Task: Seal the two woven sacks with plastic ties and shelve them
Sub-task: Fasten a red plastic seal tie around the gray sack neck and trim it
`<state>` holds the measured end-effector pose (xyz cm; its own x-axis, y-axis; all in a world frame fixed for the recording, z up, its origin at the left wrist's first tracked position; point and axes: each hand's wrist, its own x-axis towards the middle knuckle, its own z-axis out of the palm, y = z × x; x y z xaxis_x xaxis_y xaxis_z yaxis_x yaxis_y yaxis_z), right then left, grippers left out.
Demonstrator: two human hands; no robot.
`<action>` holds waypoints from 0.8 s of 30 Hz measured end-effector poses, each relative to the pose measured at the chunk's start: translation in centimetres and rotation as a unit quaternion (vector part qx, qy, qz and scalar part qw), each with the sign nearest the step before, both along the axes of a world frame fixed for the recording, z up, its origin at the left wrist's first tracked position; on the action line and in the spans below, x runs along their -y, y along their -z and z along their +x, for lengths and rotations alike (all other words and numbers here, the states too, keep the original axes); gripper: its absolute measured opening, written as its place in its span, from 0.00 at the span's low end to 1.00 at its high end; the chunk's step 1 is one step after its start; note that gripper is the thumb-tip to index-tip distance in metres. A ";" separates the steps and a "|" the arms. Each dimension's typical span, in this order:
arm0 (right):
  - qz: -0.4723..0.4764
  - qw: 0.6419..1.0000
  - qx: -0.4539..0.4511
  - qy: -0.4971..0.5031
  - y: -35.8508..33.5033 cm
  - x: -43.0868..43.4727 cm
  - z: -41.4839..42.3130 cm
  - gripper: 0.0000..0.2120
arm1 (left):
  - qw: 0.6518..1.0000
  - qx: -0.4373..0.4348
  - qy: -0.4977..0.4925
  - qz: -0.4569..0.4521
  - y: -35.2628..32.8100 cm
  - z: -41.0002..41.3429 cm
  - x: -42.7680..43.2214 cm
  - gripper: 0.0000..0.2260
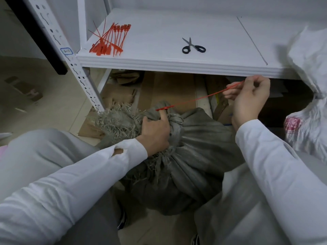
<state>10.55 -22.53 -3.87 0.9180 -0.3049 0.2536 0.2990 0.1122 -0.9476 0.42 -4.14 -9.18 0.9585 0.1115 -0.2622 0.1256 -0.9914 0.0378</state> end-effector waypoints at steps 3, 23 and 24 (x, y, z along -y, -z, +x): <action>-0.023 0.999 0.005 0.036 0.0 0.5 0.1 0.07 | 1.000 -0.012 -0.005 -0.001 -0.1 0.1 0.1 0.47; -0.077 0.962 -0.159 -0.210 2.9 -2.5 -1.8 0.07 | 0.999 -0.023 0.019 -0.023 1.0 0.7 -0.8 0.46; -0.093 0.954 -0.171 -0.228 3.2 -2.8 -2.2 0.09 | 0.999 -0.023 0.020 -0.027 1.0 0.8 -0.9 0.46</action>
